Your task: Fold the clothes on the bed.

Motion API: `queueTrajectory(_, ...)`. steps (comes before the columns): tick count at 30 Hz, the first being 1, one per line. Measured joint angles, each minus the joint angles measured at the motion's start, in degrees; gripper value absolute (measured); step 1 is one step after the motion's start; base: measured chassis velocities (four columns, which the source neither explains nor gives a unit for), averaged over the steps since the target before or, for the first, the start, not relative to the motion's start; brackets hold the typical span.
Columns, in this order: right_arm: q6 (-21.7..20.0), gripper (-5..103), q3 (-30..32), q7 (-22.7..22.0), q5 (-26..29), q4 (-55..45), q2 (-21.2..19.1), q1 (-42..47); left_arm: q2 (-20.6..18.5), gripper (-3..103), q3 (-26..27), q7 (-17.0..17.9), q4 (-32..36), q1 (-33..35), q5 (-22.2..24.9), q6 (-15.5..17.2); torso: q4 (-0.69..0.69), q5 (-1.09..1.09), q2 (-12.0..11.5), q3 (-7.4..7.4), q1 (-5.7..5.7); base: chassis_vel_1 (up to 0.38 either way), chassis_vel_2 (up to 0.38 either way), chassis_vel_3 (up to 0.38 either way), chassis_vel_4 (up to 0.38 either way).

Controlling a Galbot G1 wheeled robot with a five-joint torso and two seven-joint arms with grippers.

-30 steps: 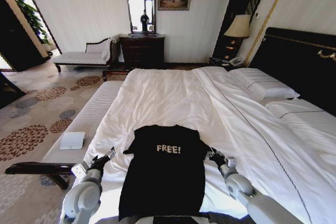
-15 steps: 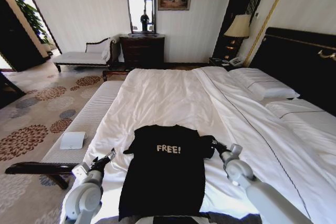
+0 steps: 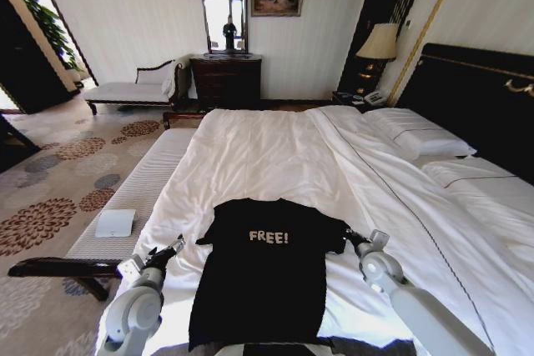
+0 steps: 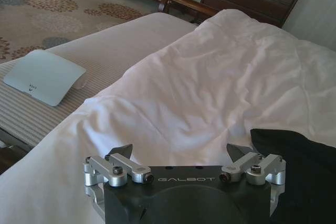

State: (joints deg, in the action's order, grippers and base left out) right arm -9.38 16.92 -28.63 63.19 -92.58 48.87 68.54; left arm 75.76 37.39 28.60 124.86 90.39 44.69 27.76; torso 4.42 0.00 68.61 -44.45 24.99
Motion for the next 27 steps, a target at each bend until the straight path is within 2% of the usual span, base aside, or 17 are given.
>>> queueTrajectory(3,1.17,28,1.63,0.80,-1.01,-0.41,0.07,0.96,-0.20,100,-0.16,-0.04,-0.43,-0.26,0.04,0.00,-0.01,-0.01,0.00,0.00,0.00,0.000,0.000,0.000,0.000)
queueTrajectory(4,1.17,28,1.63,0.80,-1.01,-0.41,0.07,0.96,-0.20,100,-0.16,-0.04,-0.43,-0.26,0.04,0.00,-0.01,-0.01,0.00,0.00,0.00,0.000,0.000,0.000,0.000)
queueTrajectory(7,1.49,44,4.84,0.37,-0.17,-4.03,-0.09,4.50,-0.23,100,-0.37,-0.09,-0.62,-0.53,0.14,-0.01,0.01,0.01,0.00,0.00,0.00,0.000,0.000,0.000,0.000)
queueTrajectory(9,1.49,44,5.87,-0.09,1.17,-5.75,-0.23,6.02,-0.24,100,-0.39,-0.11,-0.73,-0.59,0.19,-0.04,0.00,-0.02,0.00,0.01,0.00,0.000,0.000,0.000,0.000)
queueTrajectory(13,0.11,65,9.24,-2.66,10.30,-12.16,-0.35,11.15,-0.38,100,-0.50,-0.23,-1.51,-0.79,0.28,-0.28,0.01,-0.02,0.00,0.01,0.00,0.000,0.000,0.000,0.000)
queueTrajectory(15,-0.32,65,9.75,-3.19,12.16,-13.24,-0.18,11.90,-0.38,100,-0.56,-0.25,-1.65,-0.86,0.29,-0.31,0.01,-0.02,0.00,0.01,0.00,0.000,0.000,0.000,0.000)
queueTrajectory(17,-1.65,77,10.69,-5.15,17.63,-15.56,0.78,13.34,-0.38,100,-0.70,-0.28,-1.77,-1.13,0.40,-0.36,0.01,0.00,0.00,0.01,0.00,0.000,0.000,0.000,0.000)
queueTrajectory(18,-1.99,82,10.91,-6.00,19.13,-16.09,1.27,13.65,-0.38,100,-0.72,-0.29,-1.78,-1.24,0.48,-0.36,0.00,0.00,0.00,0.01,0.00,0.000,0.000,0.000,0.000)
queueTrajectory(19,-1.99,82,10.91,-6.00,19.13,-16.09,1.27,13.65,-0.38,100,-0.72,-0.29,-1.78,-1.24,0.48,-0.36,0.00,0.00,0.00,0.01,0.00,0.000,0.000,0.000,0.000)
queueTrajectory(22,-2.24,97,11.82,-7.71,21.54,-17.57,2.84,14.75,-0.53,100,-0.58,-0.29,-1.78,-1.38,0.81,-0.36,0.00,0.00,0.00,0.01,0.00,0.000,0.000,0.000,0.000)
queueTrajectory(27,-2.32,100,12.70,-8.75,22.74,-20.17,3.96,17.30,-0.78,100,-0.13,-0.29,-1.82,-1.22,1.12,-0.48,0.00,-0.01,0.00,0.01,0.00,0.000,0.000,0.000,0.000)
